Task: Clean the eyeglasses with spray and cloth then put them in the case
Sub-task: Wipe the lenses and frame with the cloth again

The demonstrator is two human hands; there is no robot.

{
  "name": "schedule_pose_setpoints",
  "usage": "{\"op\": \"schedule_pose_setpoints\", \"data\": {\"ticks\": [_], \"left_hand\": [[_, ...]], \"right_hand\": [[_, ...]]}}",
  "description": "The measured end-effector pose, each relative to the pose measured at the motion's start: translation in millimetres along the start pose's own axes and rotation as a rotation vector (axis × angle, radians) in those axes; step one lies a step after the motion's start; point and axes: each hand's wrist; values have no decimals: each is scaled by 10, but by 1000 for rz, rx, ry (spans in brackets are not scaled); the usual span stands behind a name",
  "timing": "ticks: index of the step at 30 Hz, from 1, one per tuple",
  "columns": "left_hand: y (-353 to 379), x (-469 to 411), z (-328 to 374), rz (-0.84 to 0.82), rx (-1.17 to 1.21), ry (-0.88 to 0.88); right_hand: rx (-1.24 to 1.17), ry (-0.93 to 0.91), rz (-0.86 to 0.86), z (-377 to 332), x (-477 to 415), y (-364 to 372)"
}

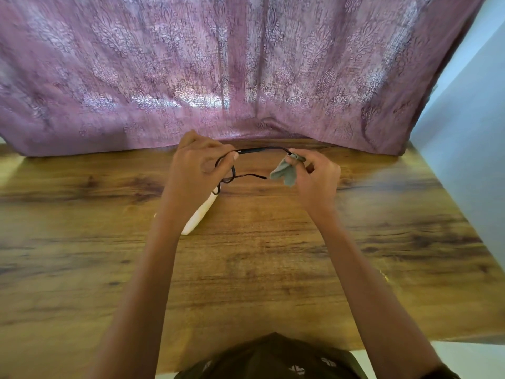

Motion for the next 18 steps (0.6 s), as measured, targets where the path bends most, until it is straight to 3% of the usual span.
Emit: {"op": "schedule_pose_setpoints", "data": {"ticks": [5, 11, 18], "left_hand": [[-108, -76, -18, 66, 59, -49], [-21, -171, 50, -13, 246, -342], [110, -246, 97, -51, 247, -413]], "right_hand": [[-193, 280, -92, 146, 67, -30], [-492, 269, -365, -180, 276, 159], [-750, 299, -392, -514, 326, 249]]}}
Point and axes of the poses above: each hand's wrist, its own x-axis away from the middle knuckle, its own y-axis out of the palm, z = x × y, and after that the axes turned 8 degrees about -z, right-handed
